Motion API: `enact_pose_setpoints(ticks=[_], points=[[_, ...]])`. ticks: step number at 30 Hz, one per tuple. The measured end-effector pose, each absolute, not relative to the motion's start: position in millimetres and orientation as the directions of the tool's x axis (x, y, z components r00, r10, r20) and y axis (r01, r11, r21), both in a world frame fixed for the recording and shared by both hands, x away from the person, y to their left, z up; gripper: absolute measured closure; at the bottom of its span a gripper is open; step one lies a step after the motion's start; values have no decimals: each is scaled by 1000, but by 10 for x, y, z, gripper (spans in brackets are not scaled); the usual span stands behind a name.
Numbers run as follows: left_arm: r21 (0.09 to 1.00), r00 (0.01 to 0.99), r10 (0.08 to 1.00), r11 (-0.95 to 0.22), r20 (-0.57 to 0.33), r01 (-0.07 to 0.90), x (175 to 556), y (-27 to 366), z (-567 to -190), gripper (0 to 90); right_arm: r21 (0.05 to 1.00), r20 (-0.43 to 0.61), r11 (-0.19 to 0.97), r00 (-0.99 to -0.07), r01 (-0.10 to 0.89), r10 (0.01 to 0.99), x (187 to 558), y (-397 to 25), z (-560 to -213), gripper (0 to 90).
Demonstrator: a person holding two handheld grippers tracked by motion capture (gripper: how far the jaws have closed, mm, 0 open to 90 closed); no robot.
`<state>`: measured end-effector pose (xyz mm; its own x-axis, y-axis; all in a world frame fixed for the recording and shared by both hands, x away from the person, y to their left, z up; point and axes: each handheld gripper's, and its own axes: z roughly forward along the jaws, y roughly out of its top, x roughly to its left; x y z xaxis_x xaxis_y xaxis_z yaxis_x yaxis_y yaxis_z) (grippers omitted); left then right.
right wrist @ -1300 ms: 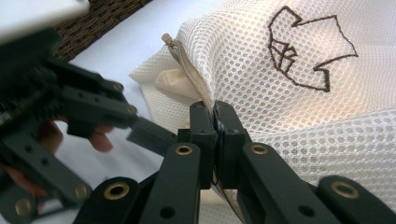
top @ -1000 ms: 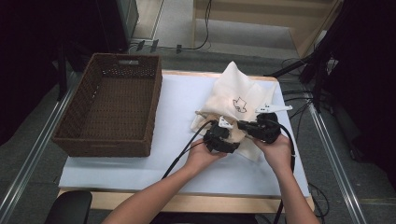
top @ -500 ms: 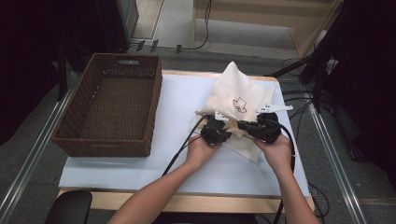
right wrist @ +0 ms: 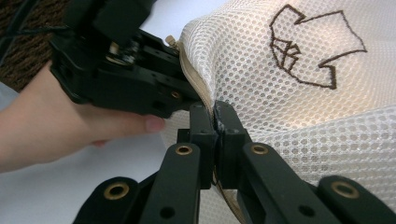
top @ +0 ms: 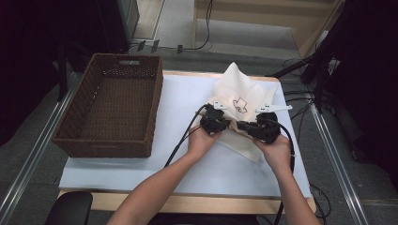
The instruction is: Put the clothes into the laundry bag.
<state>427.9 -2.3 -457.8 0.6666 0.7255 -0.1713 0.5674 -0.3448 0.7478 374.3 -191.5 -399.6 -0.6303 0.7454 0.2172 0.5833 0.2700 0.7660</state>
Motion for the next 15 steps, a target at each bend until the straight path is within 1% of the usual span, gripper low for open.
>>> enact_pose_setpoints(ticks=[8,12,15], points=[[763,630,755,-297,-180,574,4342,-128,-4625,833,757,219,278,-631,591,744,3749,-1910,-4013,895],[765,574,782,-210,-242,609,4401,-164,-4640,825,754,217,287,-637,591,740,3746,-1892,-4017,896],[769,569,784,-198,-248,608,4448,-178,-4673,817,752,215,298,-645,588,733,3745,-1883,-4024,897]])
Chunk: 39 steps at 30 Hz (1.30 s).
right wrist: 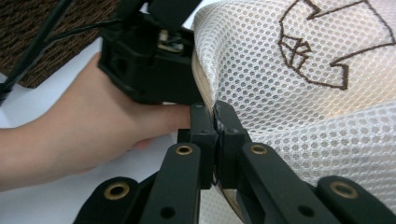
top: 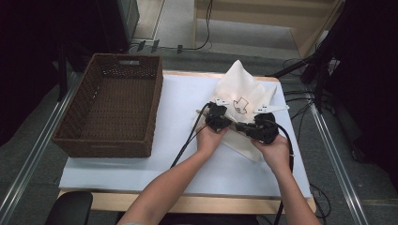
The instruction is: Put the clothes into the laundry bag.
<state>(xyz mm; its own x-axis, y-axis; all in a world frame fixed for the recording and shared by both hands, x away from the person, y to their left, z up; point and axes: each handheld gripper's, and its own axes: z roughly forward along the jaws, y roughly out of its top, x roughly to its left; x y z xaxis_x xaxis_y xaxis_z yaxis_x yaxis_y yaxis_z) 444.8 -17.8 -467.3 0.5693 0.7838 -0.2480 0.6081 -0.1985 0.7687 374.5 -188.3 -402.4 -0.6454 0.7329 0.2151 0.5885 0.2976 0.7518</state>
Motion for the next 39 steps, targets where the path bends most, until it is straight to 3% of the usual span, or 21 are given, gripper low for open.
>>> enact_pose_setpoints(ticks=[6,13,19,23,29,39], points=[[730,598,742,-222,-303,646,4519,-111,-4681,755,753,228,291,-649,590,725,3749,-1907,-4026,897],[727,642,709,-271,-292,630,4370,80,-4570,622,755,221,285,-639,590,737,3755,-1923,-4025,896],[737,698,672,-336,-248,586,4146,271,-4440,583,760,217,282,-638,585,739,3744,-1919,-4010,896],[745,699,671,-329,-248,580,4033,426,-4363,557,760,217,280,-636,586,740,3731,-1925,-3998,896],[744,686,705,-361,-177,563,3965,691,-4283,496,768,212,278,-638,578,741,3701,-1932,-3965,895],[711,650,744,-374,-153,595,4091,786,-4426,492,776,203,280,-643,566,739,3635,-1944,-3903,895]])
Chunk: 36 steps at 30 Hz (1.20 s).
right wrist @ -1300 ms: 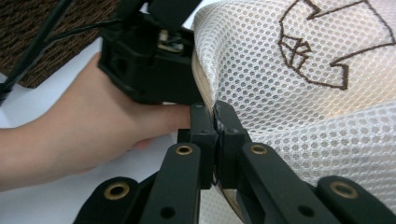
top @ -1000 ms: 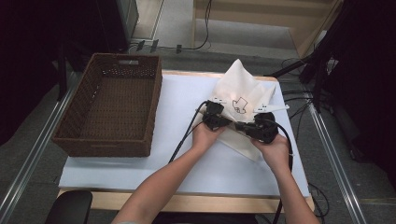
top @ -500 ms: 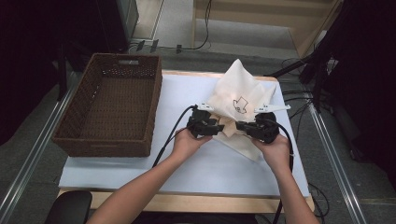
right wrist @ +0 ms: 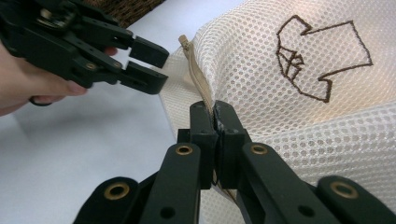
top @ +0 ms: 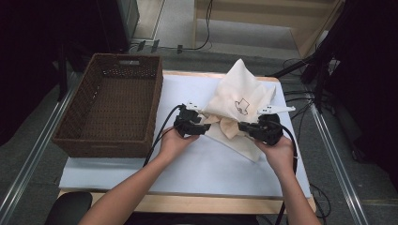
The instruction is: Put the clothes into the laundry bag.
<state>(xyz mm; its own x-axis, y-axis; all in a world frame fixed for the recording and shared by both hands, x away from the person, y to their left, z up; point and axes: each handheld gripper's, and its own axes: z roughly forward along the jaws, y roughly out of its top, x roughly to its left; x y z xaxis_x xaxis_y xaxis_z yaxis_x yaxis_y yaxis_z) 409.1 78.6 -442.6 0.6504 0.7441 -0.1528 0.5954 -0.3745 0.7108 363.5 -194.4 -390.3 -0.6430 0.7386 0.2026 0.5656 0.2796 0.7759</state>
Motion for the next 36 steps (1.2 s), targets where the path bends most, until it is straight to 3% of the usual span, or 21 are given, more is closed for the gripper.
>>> enact_pose_setpoints(ticks=[8,11,15,20,30,33,35,36], points=[[705,646,753,-390,-127,592,4171,662,-4575,538,778,202,282,-649,562,734,3606,-1947,-3885,895],[693,645,760,-425,-76,582,4178,612,-4611,616,778,204,283,-650,561,732,3611,-1945,-3890,895],[689,629,772,-409,-87,598,4249,616,-4660,702,775,208,280,-647,566,733,3613,-1943,-3898,895],[672,612,786,-406,-89,619,4327,601,-4669,900,774,206,285,-650,566,731,3625,-1933,-3908,895],[726,670,713,-348,-206,593,4223,523,-4417,900,773,214,279,-648,570,731,3641,-1936,-3921,895],[733,693,692,-361,-205,577,4180,484,-4389,900,775,212,278,-648,568,731,3638,-1939,-3918,895],[740,696,702,-385,-154,552,4170,499,-4412,898,774,214,277,-647,570,732,3636,-1949,-3917,895],[737,687,711,-383,-151,558,4179,531,-4426,837,774,214,276,-646,570,733,3637,-1955,-3918,895]])
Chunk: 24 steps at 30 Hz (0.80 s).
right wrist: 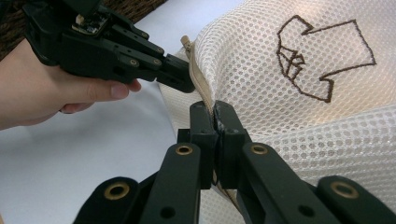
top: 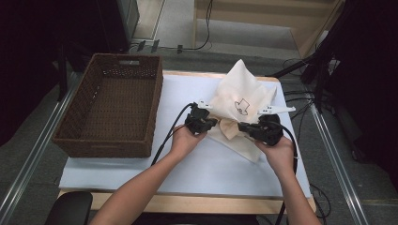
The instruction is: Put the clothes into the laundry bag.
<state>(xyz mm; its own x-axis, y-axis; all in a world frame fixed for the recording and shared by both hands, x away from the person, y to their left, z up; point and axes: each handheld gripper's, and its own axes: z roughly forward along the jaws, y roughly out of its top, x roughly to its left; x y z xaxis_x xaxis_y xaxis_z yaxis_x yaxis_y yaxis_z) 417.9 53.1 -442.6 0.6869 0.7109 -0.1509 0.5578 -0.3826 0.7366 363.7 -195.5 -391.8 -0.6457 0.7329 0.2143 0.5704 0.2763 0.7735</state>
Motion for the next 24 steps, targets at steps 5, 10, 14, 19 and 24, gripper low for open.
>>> enact_pose_setpoints(ticks=[5,10,14,19,24], points=[[727,651,738,-346,-179,592,4228,739,-4483,774,775,214,277,-648,568,731,3644,-1961,-3926,895],[703,643,743,-357,-186,616,4287,808,-4566,689,770,214,279,-645,573,733,3644,-1943,-3927,894],[699,650,741,-373,-172,610,4318,740,-4645,628,770,211,285,-648,572,732,3649,-1932,-3931,894],[701,650,748,-391,-136,597,4364,629,-4699,607,769,214,283,-648,573,730,3653,-1937,-3936,894],[684,662,745,-443,-79,580,4415,508,-4683,781,772,214,280,-649,570,730,3657,-1945,-3937,894]])
